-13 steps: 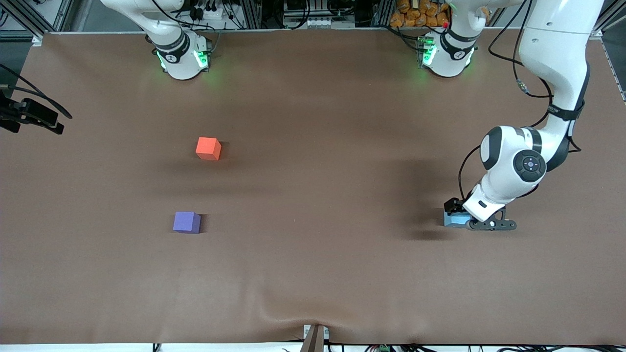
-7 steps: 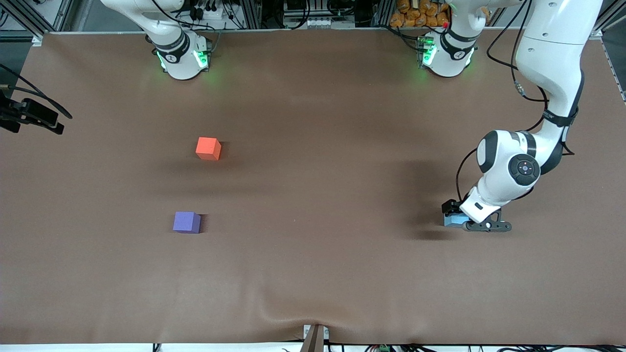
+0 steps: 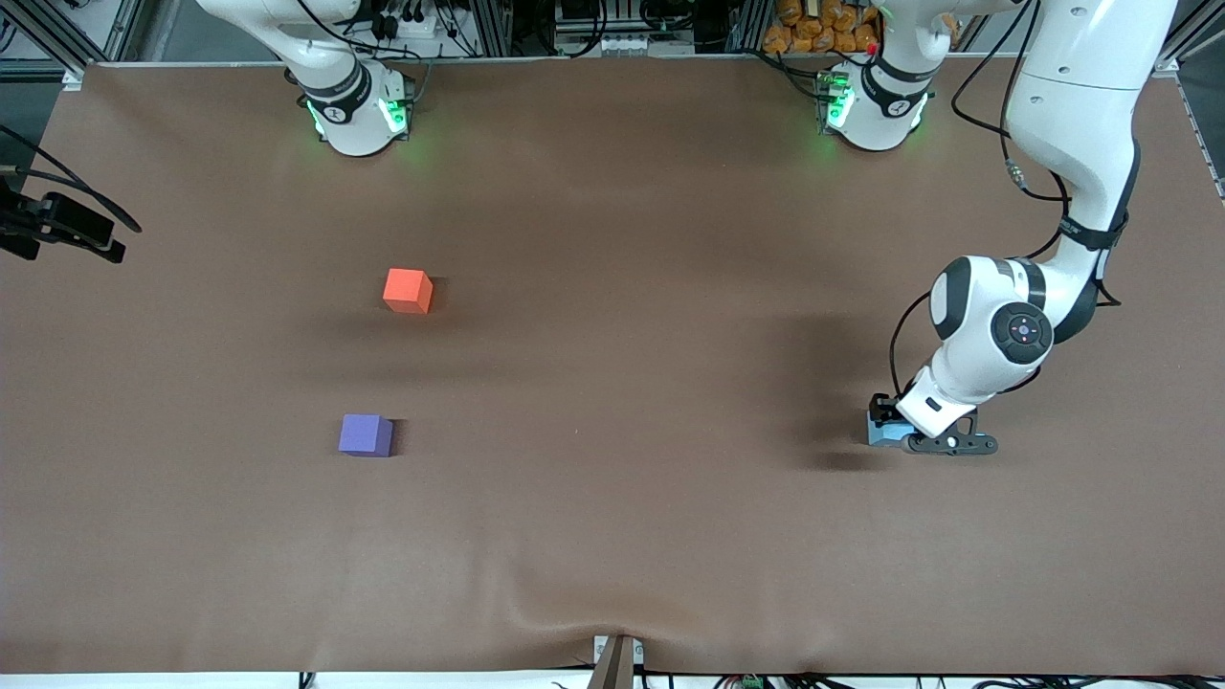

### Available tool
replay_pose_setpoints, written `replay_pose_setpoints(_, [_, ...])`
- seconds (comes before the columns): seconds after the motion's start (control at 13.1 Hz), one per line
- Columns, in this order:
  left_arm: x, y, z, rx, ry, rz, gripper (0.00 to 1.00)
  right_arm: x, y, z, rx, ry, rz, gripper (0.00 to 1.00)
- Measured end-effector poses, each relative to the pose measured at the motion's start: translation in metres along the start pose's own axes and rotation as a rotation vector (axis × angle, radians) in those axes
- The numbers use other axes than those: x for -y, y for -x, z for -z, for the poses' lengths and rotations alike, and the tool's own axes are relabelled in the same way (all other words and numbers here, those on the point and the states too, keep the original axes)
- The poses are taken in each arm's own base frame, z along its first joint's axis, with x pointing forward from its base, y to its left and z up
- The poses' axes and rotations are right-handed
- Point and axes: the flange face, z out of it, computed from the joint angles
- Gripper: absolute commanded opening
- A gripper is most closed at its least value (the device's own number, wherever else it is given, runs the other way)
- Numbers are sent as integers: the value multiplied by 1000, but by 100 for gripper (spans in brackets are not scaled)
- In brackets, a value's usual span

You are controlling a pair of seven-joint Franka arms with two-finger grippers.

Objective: Place blue block between orange and purple blocks
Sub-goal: 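Close the left gripper on the light-blue cube and lift it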

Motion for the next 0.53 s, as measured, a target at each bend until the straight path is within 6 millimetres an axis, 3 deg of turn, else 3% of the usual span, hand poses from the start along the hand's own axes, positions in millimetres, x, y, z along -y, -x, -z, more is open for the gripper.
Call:
replay_pose_setpoints(0.23, [-28,-9,19,-38,28,-31,0,0,0,0,0,0,0,100])
replay_pose_setpoints(0.53, [-105,-26,80,-51,87,-72,0,0,0,0,0,0,0,100])
